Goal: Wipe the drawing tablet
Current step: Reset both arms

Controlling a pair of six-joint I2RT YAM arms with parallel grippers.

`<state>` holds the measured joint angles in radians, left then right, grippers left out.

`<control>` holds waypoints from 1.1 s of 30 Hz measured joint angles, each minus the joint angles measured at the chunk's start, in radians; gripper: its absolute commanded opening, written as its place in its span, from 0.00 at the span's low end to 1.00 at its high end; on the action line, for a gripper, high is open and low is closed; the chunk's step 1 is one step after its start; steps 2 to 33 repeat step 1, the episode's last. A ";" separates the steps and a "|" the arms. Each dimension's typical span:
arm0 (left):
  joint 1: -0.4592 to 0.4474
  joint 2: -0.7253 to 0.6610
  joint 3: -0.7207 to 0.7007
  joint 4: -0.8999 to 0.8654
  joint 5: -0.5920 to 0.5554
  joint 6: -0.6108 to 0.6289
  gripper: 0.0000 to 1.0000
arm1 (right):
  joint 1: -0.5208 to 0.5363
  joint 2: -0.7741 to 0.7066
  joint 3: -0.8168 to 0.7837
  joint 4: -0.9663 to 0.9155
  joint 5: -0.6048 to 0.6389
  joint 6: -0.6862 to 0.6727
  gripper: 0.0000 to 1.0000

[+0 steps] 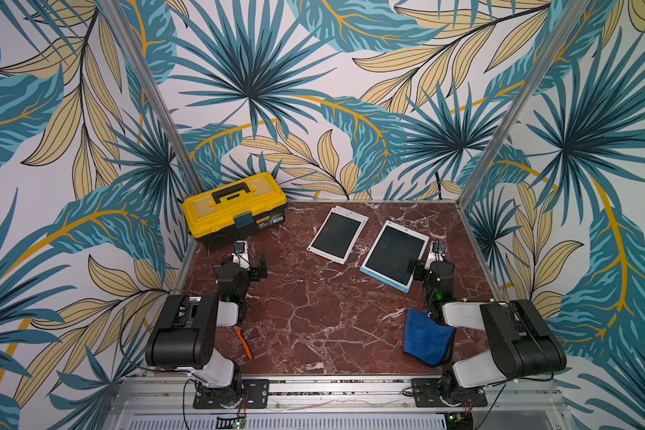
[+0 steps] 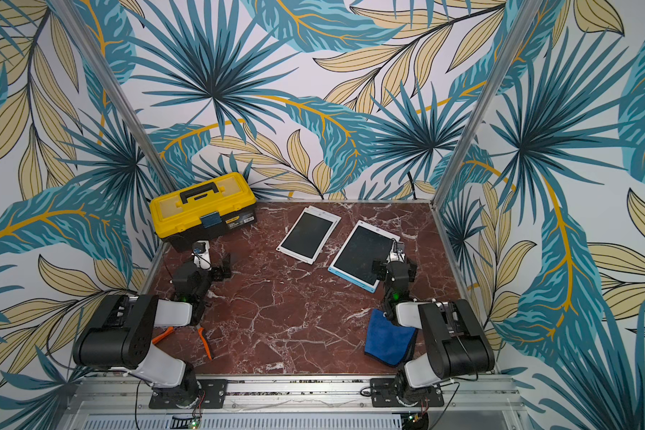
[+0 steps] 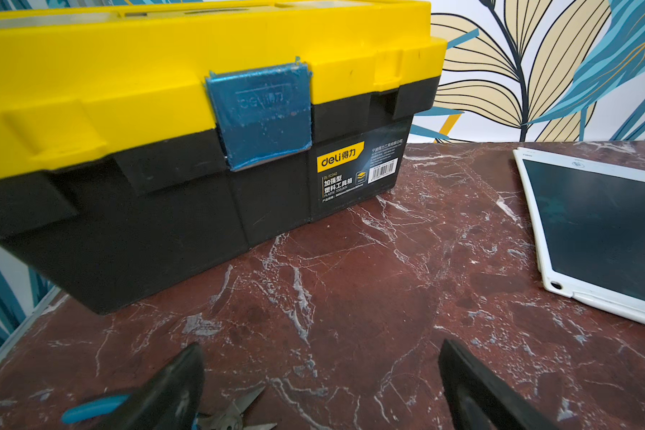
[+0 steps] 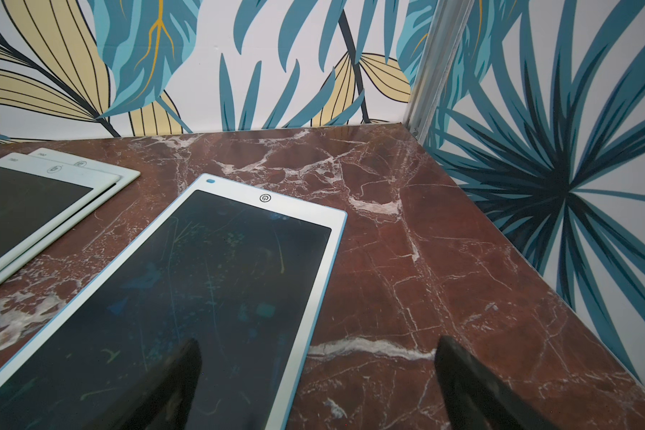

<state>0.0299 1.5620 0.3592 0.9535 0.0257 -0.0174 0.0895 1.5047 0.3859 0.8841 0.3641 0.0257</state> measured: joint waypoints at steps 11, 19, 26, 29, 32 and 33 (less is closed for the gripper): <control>0.000 0.000 0.000 0.000 0.000 0.000 1.00 | -0.001 0.000 0.000 0.000 0.000 0.000 0.99; 0.000 0.000 0.000 0.000 0.000 0.000 1.00 | -0.001 0.000 0.000 0.000 0.000 0.000 0.99; 0.000 0.000 0.000 0.000 0.000 0.000 1.00 | -0.001 0.000 0.000 0.000 0.000 0.000 0.99; 0.000 0.000 0.000 0.000 0.000 0.000 1.00 | -0.001 0.000 0.000 0.000 0.000 0.000 0.99; 0.000 0.000 0.000 0.000 0.000 0.000 1.00 | -0.001 0.000 0.000 0.000 0.000 0.000 0.99; 0.000 0.000 0.000 0.000 0.000 0.000 1.00 | -0.001 0.000 0.000 0.000 0.000 0.000 0.99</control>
